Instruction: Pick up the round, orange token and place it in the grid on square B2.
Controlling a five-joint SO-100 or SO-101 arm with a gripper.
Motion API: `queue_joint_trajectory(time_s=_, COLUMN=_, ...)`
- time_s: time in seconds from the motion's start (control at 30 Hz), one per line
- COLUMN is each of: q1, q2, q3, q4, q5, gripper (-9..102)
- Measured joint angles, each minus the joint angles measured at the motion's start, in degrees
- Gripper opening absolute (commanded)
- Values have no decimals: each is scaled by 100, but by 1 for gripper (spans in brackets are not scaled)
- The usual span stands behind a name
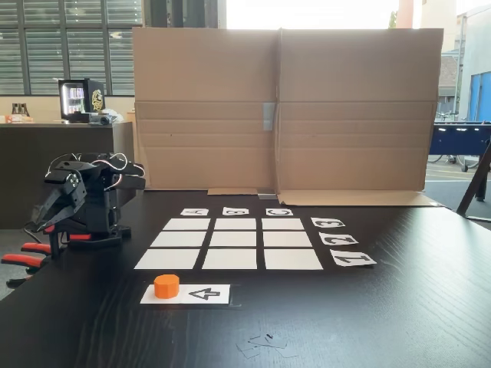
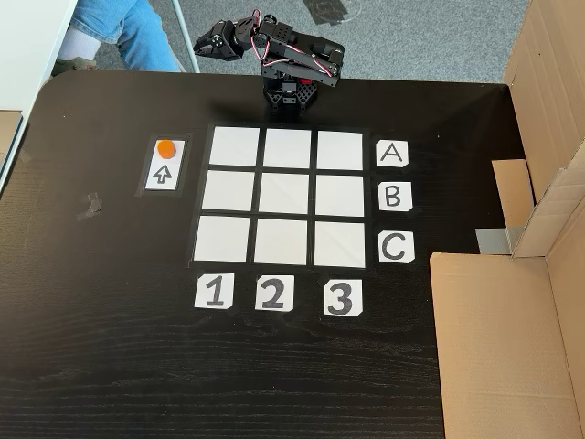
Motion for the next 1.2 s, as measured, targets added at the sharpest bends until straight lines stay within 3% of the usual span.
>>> queue_joint_trajectory(time_s=1.03, q1=149, q2=18, q3=-18, q4=53, q5=-35, gripper=-1)
queue_joint_trajectory(time_s=1.2, q1=141, q2=-510, q3=-598, q4=422, q5=-105, gripper=-1)
